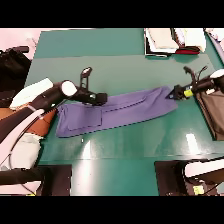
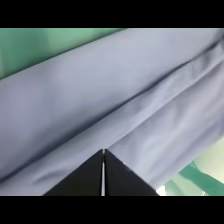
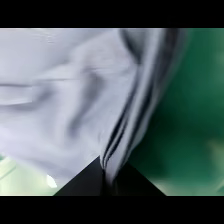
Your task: Fold the shirts.
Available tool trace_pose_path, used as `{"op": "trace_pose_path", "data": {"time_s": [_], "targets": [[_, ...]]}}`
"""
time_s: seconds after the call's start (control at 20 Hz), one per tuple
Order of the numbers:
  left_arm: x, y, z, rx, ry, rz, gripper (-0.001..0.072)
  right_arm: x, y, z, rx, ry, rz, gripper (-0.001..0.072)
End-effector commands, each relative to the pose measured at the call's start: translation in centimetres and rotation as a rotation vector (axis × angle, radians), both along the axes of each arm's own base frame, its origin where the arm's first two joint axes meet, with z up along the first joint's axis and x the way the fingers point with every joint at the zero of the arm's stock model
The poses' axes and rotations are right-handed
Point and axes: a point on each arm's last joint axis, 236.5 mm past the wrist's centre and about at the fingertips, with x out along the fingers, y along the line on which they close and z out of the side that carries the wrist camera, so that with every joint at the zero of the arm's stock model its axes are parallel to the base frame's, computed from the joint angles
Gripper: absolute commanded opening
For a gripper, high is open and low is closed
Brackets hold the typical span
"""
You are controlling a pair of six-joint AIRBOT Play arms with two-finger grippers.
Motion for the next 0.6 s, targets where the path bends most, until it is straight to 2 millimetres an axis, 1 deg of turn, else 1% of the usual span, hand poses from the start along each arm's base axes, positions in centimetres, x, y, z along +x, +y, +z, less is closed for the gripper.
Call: {"op": "trace_pose_path", "data": {"time_s": [0.0,0.05,0.15,0.2,0.25,0.35,0.4,0.55], "targets": [[0.9,-4.1,-2.1,0.013,0.025,-0.066,0.002,1.2,2.8,9.2,-0.032,-0.172,0.04,0.0024],[1.2,-4.9,-2.7,0.016,0.037,-0.079,0.002,1.4,3.9,12.1,-0.042,-0.222,0.032,0.0024],[1.7,-6.1,-3.8,0.022,0.046,-0.095,0.002,1.3,6.5,16.7,-0.056,-0.333,0.063,0.0024],[1.8,-6.5,-4.3,0.025,0.051,-0.102,0.002,0.9,8.1,18.7,-0.057,-0.382,0.091,0.0024],[1.9,-6.7,-4.7,0.026,0.059,-0.104,0.002,0.5,9.6,20.2,-0.051,-0.413,0.113,0.0024],[2.1,-7.0,-5.2,0.021,0.059,-0.113,0.002,-0.2,12.6,22.9,-0.033,-0.46,0.15,0.0024],[2.2,-7.1,-5.2,0.015,0.055,-0.113,0.002,-0.6,13.8,23.8,-0.024,-0.478,0.172,0.0024],[2.6,-7.2,-5.1,0.01,0.046,-0.102,0.0021,-1.5,17.5,25.5,0.011,-0.513,0.216,0.0024]]}}
